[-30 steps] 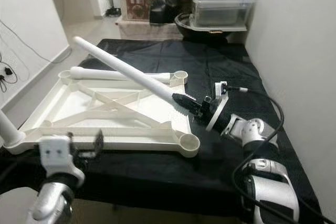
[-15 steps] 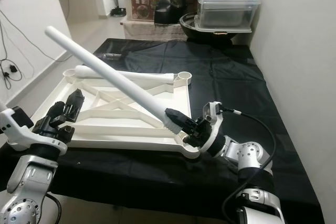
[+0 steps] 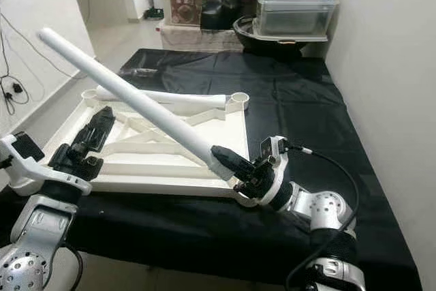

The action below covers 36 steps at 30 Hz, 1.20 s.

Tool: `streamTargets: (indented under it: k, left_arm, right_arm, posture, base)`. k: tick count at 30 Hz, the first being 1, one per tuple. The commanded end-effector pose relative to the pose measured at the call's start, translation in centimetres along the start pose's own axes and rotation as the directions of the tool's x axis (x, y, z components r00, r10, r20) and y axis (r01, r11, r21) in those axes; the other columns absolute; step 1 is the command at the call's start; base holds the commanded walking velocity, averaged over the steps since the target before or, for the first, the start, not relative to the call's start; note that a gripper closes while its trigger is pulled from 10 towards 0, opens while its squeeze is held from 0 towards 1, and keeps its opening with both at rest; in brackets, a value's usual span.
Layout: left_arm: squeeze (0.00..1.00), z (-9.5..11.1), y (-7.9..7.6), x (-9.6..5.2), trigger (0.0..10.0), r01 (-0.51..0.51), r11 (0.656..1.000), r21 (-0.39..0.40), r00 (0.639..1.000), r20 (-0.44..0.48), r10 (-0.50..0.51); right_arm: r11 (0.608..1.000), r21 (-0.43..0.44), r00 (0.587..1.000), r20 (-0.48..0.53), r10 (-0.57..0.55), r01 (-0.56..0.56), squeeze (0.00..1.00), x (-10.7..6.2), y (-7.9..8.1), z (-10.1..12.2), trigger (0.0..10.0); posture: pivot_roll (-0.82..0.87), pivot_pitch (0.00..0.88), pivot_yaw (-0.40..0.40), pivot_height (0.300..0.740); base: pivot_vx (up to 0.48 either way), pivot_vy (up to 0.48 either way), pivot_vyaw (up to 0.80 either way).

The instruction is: Building children table

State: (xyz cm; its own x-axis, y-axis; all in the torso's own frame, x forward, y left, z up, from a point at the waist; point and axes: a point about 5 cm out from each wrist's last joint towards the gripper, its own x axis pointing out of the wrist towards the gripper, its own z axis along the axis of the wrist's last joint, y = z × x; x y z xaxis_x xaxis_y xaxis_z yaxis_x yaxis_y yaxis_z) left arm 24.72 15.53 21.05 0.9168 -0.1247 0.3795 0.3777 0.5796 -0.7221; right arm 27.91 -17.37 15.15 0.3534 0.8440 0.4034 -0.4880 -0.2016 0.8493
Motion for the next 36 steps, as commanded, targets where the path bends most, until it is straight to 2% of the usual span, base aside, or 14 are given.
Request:
streamTargets:
  k: [1,7,13,14,17,18,22,28,33,36]
  left_arm:
    - [0.0,-0.5,-0.4,0.3,10.0,0.022,0.998,-0.059,1.0,-0.004,-0.023]
    - [0.0,0.0,-0.6,0.1,10.0,0.053,0.996,-0.066,0.999,-0.008,-0.053]
    - [0.0,0.5,-1.6,0.2,10.0,0.134,0.987,-0.085,0.991,-0.01,-0.136]
    - [0.0,0.8,-2.1,0.1,10.0,0.176,0.979,-0.104,0.984,-0.006,-0.177]
    - [0.0,0.9,-2.3,0.0,10.0,0.19,0.975,-0.118,0.981,0.001,-0.192]
    - [0.0,1.2,-2.8,-0.1,10.0,0.229,0.961,-0.157,0.973,0.021,-0.229]
    - [0.0,1.6,-3.3,-0.3,10.0,0.272,0.941,-0.201,0.962,0.049,-0.268]
    - [0.0,2.4,-3.2,-0.8,10.0,0.296,0.921,-0.253,0.955,0.104,-0.279]
    - [0.0,2.5,-3.1,-1.1,10.0,0.292,0.925,-0.242,0.956,0.094,-0.277]
    - [0.0,2.5,-2.5,-1.5,10.0,0.263,0.939,-0.222,0.965,0.07,-0.253]
  right_arm:
    - [0.998,-0.001,0.998,-0.032,0.055,-0.056,0.0,0.4,0.6,-0.5,0.0]
    - [0.999,-0.003,0.995,-0.089,0.053,-0.053,0.0,0.2,0.8,-1.4,0.0]
    - [0.999,0.004,0.992,-0.116,0.05,-0.05,0.0,0.2,0.8,-2.2,0.0]
    - [0.999,0.002,0.991,-0.124,0.047,-0.047,0.0,0.2,0.8,-2.4,0.0]
    - [0.999,0.0,0.99,-0.131,0.043,-0.043,0.0,0.1,0.8,-2.5,0.0]
    - [0.999,0.002,0.991,-0.13,0.043,-0.043,0.0,0.1,0.7,-2.6,0.0]
    - [0.999,-0.002,0.992,-0.119,0.051,-0.051,0.0,0.0,0.8,-2.4,0.0]
    - [0.999,-0.008,0.993,-0.115,0.038,-0.04,0.0,-0.2,0.6,-2.5,0.0]
    - [1.0,-0.006,0.993,-0.116,0.024,-0.025,0.0,-0.4,0.3,-2.6,0.0]
    - [1.0,-0.008,0.991,-0.132,0.014,-0.015,0.0,-0.6,0.2,-2.9,0.0]
  posture:
    - [-0.01,0.0,0.019,0.74]
    - [-0.01,0.0,0.019,0.74]
    - [-0.01,0.0,0.019,0.74]
    - [-0.01,0.0,0.019,0.74]
    - [-0.01,0.0,0.019,0.74]
    - [-0.01,0.0,0.019,0.74]
    - [-0.01,0.0,0.019,0.74]
    - [-0.01,0.0,0.019,0.74]
    - [-0.01,0.0,0.019,0.74]
    - [0.0,0.0,0.014,0.74]
  base:
    - [0.0,0.0,0.0]
    - [0.0,0.0,0.0]
    - [0.0,0.0,0.0]
    - [0.0,0.0,0.0]
    - [0.0,0.0,0.0]
    - [0.0,0.0,0.0]
    - [0.0,0.0,0.0]
    - [0.0,0.0,0.0]
    - [0.0,0.0,0.0]
    - [0.0,0.0,0.0]
